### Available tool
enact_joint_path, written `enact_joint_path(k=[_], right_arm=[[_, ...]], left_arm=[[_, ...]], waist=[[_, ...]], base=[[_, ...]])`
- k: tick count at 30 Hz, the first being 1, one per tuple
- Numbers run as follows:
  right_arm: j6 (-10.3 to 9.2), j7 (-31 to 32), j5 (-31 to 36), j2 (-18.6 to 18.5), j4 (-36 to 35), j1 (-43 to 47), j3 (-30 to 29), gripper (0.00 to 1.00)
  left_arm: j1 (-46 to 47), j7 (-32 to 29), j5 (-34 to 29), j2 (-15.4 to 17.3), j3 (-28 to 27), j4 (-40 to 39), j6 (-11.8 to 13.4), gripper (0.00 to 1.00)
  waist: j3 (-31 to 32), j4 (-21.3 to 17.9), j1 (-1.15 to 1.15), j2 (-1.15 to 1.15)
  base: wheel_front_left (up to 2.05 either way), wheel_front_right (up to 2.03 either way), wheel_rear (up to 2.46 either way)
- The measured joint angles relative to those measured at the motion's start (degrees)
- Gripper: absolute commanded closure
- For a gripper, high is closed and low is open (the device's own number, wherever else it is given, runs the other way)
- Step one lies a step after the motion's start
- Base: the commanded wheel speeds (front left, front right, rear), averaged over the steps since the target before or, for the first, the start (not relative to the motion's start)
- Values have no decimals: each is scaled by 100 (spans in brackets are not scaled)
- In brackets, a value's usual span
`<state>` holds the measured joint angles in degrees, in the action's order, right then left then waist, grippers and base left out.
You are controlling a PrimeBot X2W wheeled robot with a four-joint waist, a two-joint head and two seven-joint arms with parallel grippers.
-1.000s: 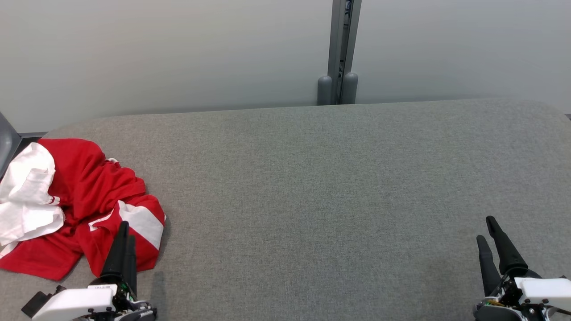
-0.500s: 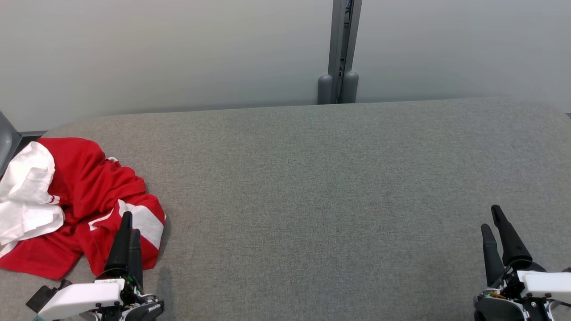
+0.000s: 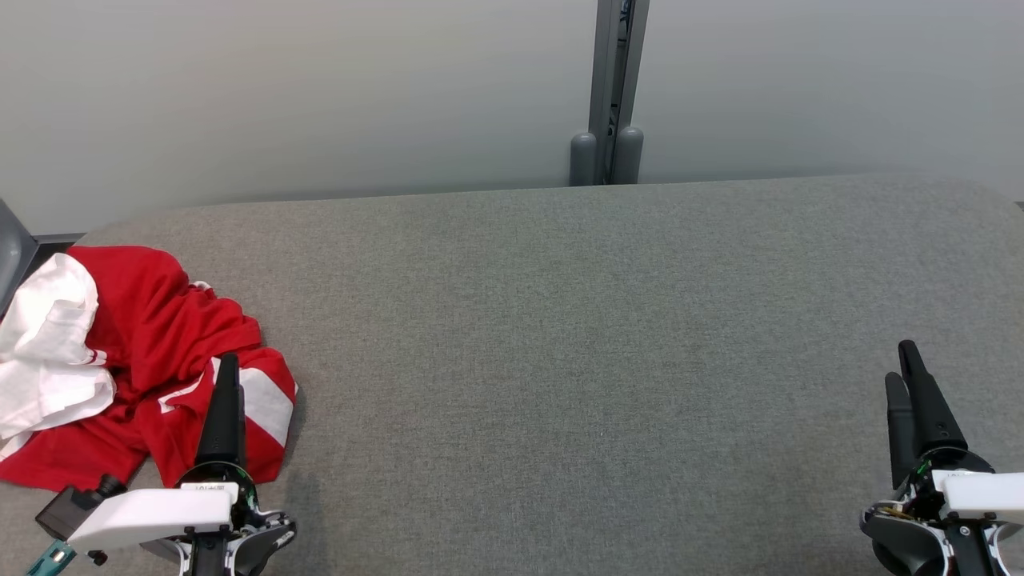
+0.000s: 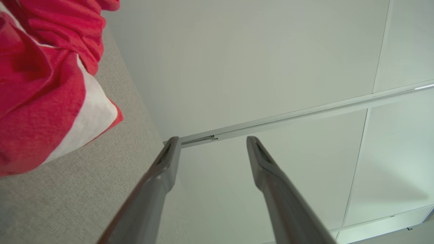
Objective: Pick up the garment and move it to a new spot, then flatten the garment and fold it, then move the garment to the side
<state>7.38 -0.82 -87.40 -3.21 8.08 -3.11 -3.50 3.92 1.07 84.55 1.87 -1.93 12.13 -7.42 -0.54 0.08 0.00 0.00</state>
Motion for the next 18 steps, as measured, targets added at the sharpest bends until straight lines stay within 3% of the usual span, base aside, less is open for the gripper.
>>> enact_joint_path(k=[8, 18], right_arm=[[0, -176, 619, -30, -190, -15, 31, 0], [0, -383, 1668, -105, -394, -38, 109, 0]], left_arm=[[11, 161, -792, 16, -1, -98, 2, 0], [19, 372, -2295, 33, 236, -334, 266, 0]], waist=[[-3, 1, 0, 0], [-22, 2, 0, 0]], base=[[0, 0, 0], [0, 0, 0]])
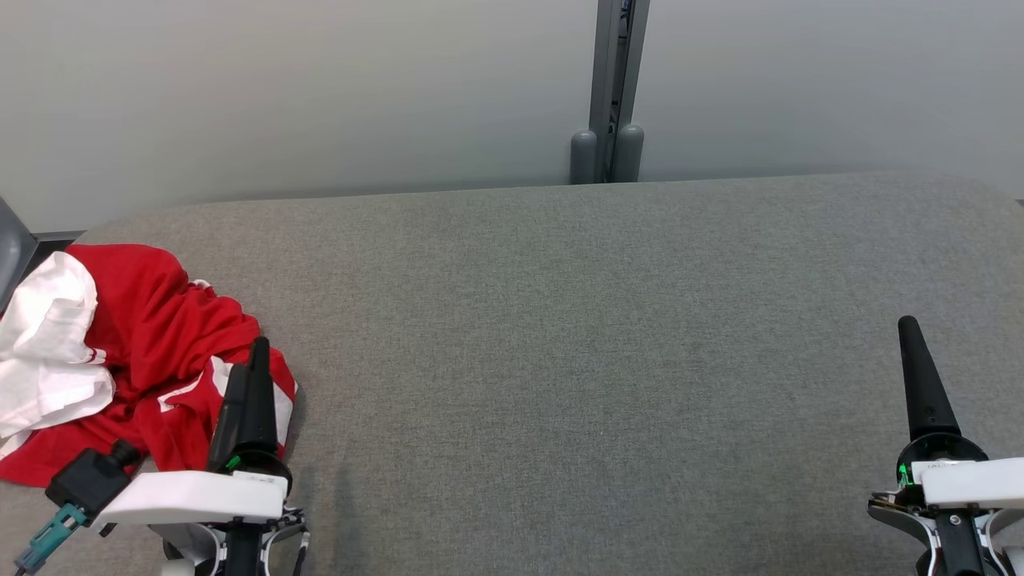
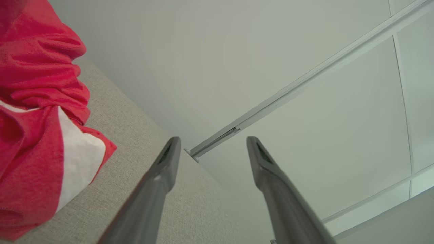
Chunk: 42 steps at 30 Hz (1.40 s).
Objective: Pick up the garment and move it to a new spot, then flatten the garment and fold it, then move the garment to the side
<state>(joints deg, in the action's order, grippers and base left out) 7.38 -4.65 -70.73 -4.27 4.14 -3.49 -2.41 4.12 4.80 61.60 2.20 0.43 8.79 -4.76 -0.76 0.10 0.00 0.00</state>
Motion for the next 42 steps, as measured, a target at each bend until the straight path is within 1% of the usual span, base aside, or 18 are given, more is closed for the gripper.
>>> enact_joint_path(k=[6, 16, 21, 29, 42], right_arm=[[0, -103, 780, -118, -87, -10, 107, 0], [1, -257, 2096, -277, -99, -11, 309, 0], [2, -349, 2764, -308, 34, -10, 347, 0], [2, -457, 3519, -290, 56, -15, 330, 0], [3, -616, 4210, -282, 111, -61, 299, 0]], left_arm=[[2, 103, -891, 7, 210, -42, 218, 0], [75, 258, -2151, 16, 480, -67, 595, 0], [82, 339, -2654, 18, 615, -24, 725, 0], [102, 448, -3182, 24, 755, 36, 850, 0], [148, 614, -3798, 32, 881, 51, 995, 0]], waist=[[-17, 3, 0, 0], [-39, 8, 0, 0], [-45, 7, 0, 0], [-56, 8, 0, 0], [-75, 23, 0, 0]], base=[[0, 0, 0], [0, 0, 0], [0, 0, 0], [0, 0, 0], [0, 0, 0]])
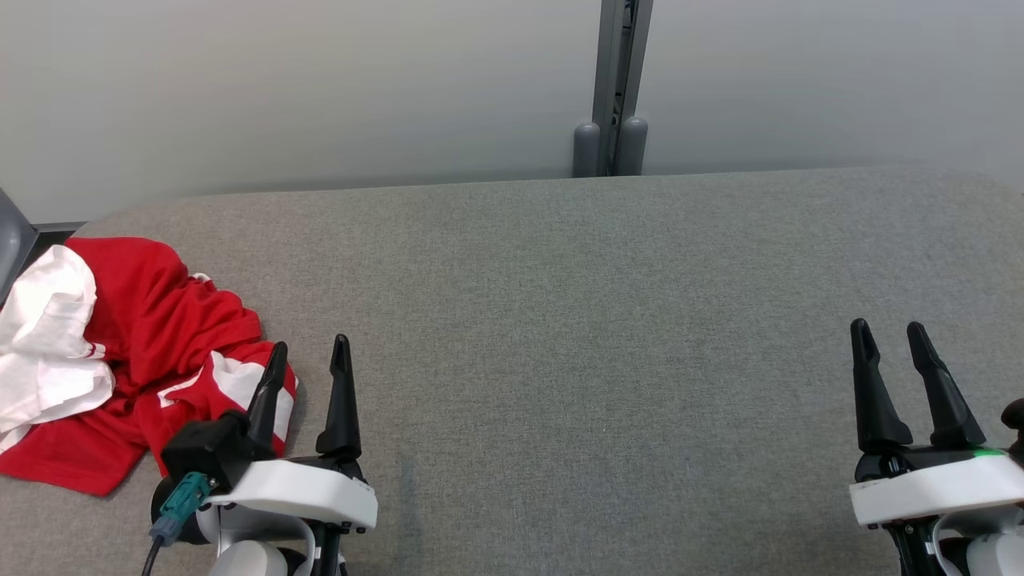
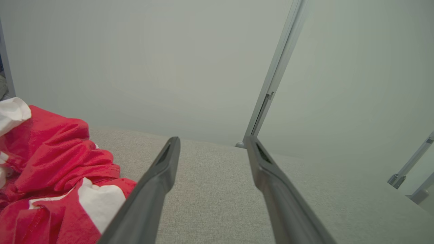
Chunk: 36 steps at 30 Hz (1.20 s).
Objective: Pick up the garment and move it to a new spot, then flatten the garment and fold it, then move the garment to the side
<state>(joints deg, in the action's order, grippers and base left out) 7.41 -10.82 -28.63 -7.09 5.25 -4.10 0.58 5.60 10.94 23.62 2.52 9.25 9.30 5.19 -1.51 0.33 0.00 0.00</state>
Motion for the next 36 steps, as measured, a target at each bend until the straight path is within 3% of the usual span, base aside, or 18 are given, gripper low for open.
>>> enact_joint_path(k=[36], right_arm=[[1, -393, 1389, -141, -62, -54, 188, 0]], left_arm=[[128, 399, -1427, 20, 336, -85, 296, 0]], waist=[[-79, 36, 0, 0]], base=[[0, 0, 0]])
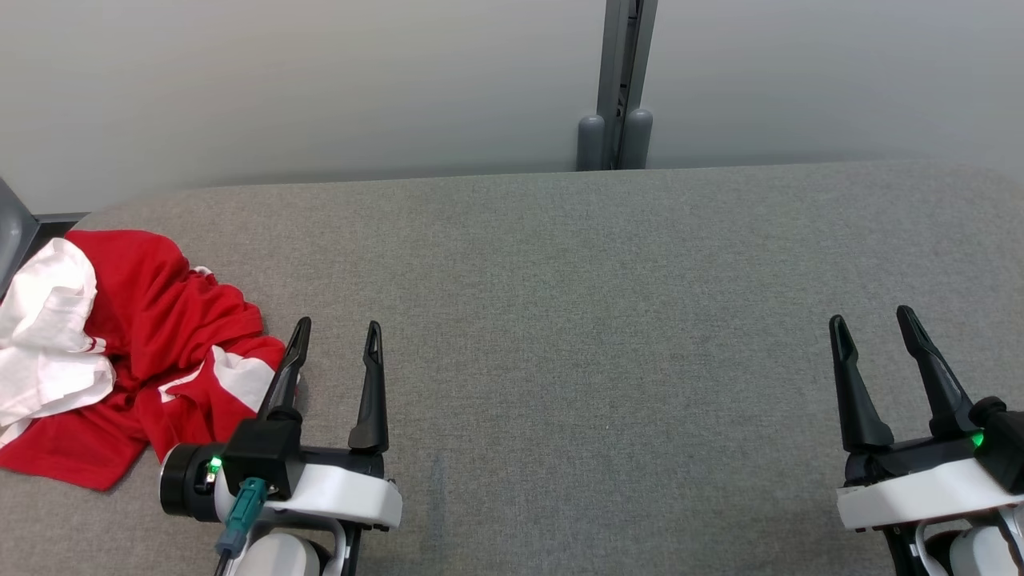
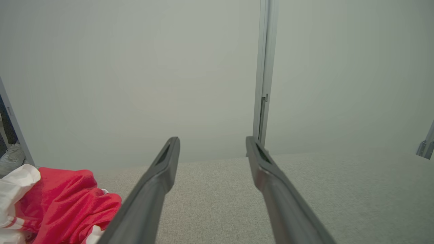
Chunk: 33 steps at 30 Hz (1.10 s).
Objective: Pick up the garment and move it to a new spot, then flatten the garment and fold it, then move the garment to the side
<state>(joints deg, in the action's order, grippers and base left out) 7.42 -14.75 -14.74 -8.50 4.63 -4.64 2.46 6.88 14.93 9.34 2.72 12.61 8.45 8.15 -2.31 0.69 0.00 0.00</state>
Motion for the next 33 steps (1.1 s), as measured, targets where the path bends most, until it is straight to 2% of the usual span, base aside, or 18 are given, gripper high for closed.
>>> enact_joint_path(k=[20, 33], right_arm=[[1, -24, 36, -13, -4, -12, 27, 0], [1, -24, -86, -112, -89, -23, 164, 0]], left_arm=[[33, 16, -26, 0, 29, 9, 32, 0], [71, 16, -41, 2, -19, -60, 59, 0]], waist=[[-14, 53, 0, 0], [-207, 497, 0, 0]], base=[[0, 0, 0], [0, 0, 0]])
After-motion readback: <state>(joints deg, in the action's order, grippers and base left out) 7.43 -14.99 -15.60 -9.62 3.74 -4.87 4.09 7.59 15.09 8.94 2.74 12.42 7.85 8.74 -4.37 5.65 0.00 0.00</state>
